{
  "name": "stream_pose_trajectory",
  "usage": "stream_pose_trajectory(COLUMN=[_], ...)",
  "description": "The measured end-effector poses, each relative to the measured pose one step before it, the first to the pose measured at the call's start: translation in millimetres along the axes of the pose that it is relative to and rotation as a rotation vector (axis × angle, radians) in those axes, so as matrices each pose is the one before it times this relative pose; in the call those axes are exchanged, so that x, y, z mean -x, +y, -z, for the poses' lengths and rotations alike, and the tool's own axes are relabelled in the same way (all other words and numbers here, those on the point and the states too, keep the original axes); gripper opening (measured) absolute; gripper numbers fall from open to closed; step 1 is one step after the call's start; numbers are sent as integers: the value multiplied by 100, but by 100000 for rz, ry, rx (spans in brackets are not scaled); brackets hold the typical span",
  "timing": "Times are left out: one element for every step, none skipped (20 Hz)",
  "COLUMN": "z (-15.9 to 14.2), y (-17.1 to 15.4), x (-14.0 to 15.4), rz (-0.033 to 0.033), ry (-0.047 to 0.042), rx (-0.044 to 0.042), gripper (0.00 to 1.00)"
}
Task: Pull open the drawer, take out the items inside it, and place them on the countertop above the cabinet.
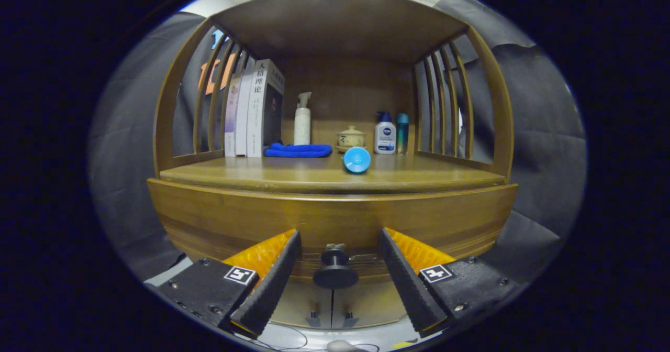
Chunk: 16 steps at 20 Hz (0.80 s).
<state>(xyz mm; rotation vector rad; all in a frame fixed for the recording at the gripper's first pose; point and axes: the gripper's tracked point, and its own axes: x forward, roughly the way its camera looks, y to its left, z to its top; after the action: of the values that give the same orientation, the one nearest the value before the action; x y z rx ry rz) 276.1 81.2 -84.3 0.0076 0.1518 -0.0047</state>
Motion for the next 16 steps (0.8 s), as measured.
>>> stream_pose_trajectory(z=[-37,-59,22,-55,-89,71,215,-51,-16,-92,17,-25,-141,-263,-424,-473], y=[-378,-28,95,17,-153,17,8,-33,48,-2,-39,-26,81,-339,-237,-111], x=[-766,-191,-86,278,-257,-91,80,15,111,31,42,124,366,690,1029,1512], rz=[-6,-269,-186,-80,79,-4,128,191,-18,-229,-265,-886,-1026,530,66,-352], ry=[607,795,-347,-412,-1803,-869,527,748,1342,1503,1348,1246,540,-780,-1470,-1664], rx=[166,4,-1095,317,767,889,1014,286,-450,-472,-122,11,370,-10,-64,61], gripper=[99,99,99,99,99,99,99,99,99,99,99,99,99,99,99,99])
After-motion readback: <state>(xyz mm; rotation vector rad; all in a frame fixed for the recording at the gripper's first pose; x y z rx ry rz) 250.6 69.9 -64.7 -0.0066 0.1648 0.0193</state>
